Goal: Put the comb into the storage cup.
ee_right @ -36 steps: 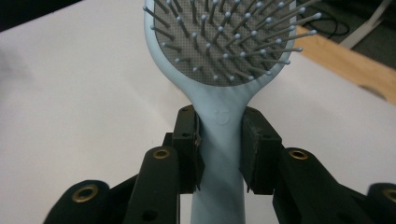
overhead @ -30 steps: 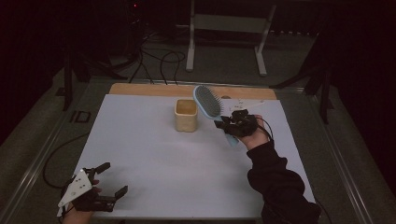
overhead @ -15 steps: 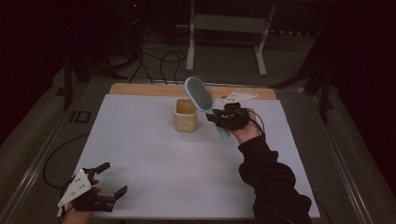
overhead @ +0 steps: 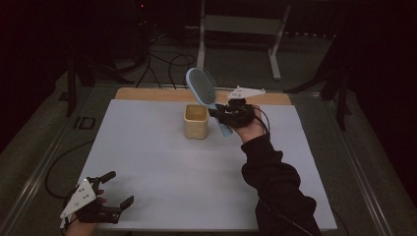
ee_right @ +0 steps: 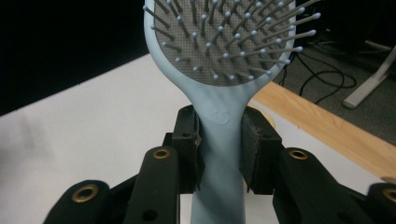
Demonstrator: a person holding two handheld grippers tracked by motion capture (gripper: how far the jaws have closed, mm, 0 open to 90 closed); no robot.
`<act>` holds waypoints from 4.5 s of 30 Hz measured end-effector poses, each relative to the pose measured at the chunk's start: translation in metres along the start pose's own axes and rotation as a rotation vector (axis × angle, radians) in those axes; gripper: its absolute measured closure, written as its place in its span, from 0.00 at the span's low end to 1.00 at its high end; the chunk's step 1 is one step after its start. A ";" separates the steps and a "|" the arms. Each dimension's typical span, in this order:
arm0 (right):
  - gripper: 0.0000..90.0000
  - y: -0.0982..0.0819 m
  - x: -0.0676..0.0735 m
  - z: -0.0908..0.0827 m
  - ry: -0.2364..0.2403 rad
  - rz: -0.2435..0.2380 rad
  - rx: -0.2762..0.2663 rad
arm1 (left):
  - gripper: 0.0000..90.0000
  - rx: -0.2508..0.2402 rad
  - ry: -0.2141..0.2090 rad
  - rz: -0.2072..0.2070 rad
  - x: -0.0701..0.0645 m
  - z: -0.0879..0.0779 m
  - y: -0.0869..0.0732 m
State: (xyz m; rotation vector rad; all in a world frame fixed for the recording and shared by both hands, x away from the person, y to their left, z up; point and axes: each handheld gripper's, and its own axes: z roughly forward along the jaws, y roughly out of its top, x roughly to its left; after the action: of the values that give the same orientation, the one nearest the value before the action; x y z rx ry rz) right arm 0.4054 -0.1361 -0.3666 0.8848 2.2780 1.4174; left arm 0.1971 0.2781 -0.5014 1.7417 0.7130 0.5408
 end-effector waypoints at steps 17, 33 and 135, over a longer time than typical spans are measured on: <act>0.78 0.023 0.001 0.024 -0.015 0.021 -0.099 | 0.00 -0.004 -0.005 -0.006 0.000 0.000 0.000; 0.78 0.031 0.004 0.051 -0.034 0.009 -0.207 | 0.00 -0.011 -0.007 -0.021 0.001 -0.001 0.000; 0.10 -0.036 -0.020 0.108 -0.025 -0.010 -0.232 | 0.00 -0.002 -0.009 -0.037 0.004 0.002 -0.003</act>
State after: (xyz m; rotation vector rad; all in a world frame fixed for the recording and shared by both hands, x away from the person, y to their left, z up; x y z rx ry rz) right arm 0.4686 -0.0859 -0.4487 0.8119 2.0444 1.6157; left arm 0.2003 0.2800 -0.5046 1.7248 0.7364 0.5080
